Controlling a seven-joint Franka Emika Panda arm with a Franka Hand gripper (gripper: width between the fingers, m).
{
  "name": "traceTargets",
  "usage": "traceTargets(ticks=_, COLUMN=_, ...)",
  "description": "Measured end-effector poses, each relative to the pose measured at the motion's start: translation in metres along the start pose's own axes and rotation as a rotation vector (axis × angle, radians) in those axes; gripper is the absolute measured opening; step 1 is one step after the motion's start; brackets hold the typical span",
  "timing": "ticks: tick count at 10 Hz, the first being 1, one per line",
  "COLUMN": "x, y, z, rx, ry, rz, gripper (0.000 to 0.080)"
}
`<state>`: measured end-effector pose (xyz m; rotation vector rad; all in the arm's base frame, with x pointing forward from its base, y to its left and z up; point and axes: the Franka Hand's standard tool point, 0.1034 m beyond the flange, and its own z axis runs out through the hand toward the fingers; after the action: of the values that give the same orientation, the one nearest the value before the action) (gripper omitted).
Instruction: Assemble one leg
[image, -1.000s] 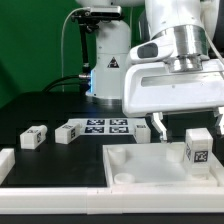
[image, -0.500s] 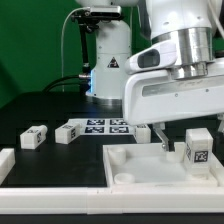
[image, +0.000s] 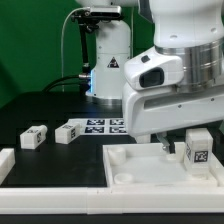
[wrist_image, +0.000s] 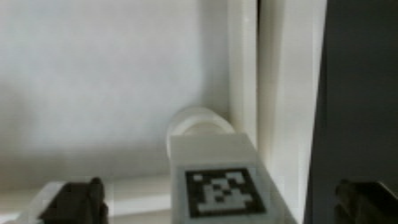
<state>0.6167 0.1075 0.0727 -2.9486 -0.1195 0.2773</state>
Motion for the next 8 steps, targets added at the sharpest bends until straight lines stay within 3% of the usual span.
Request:
traceTargets(ticks=1, x=0.0055, y=0.0008, z=-0.0014, rx=-0.005, ry=0.034, rz=0.004, gripper=0.0649)
traceTargets(ticks=2, x=0.0069, y=0.0011, z=-0.0015, rx=-0.009, ry=0.055, rz=0.010, gripper=0.0533)
traceTargets(ticks=3, x=0.0073, y=0.0016, z=-0.0014, rx=-0.011, ry=0.066, rz=0.011, gripper=0.0533)
traceTargets(ticks=5, x=0.0073, y=0.0024, z=-0.0010, rx=-0.011, ry=0.065, rz=0.012, gripper=0.0289)
traceTargets(ticks=8, x=0.0073, y=0.0024, z=-0.0009, rx=-0.009, ry=0.065, rz=0.051, gripper=0.0289)
